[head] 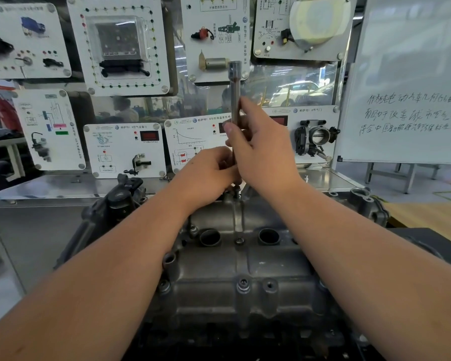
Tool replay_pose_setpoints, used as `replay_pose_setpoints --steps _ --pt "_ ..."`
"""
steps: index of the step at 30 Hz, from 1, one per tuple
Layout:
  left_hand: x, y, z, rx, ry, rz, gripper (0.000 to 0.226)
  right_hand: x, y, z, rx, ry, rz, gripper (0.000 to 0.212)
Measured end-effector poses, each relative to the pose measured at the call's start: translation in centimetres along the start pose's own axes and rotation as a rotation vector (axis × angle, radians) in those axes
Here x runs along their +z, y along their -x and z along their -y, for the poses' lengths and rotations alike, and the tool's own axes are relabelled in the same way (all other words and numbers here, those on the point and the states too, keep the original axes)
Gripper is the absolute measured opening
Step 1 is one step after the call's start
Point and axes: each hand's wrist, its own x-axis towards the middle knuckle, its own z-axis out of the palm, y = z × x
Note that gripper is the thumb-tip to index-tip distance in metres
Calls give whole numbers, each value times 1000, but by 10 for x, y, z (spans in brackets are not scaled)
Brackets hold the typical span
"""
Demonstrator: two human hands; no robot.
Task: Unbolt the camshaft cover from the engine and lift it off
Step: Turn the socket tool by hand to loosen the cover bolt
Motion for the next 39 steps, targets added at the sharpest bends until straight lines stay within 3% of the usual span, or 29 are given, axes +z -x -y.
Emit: replay_pose_setpoints --steps 3,10,15,18,24,30,35,39 --pt "2 1 1 6 17 4 29 1 -2 -1 56 -8 19 41" --pt "0 -1 2 44 -65 -24 23 0 0 0 59 -37 -64 58" --pt "2 1 0 41 -43 -22 24 0 -3 0 62 -27 15 44" --pt "1 2 1 52 -45 -25 22 1 -2 1 53 -20 57 45" --pt "-1 -1 1 46 -104 -47 24 -1 2 2 53 -42 -49 56" --pt "1 2 1 33 -2 -23 24 0 -1 -1 49 -23 46 47" --pt "-1 0 2 63 -66 -23 26 -1 1 1 58 -55 -29 59" --pt "0 -2 2 34 -40 -14 38 -2 1 1 7 6 -16 44"
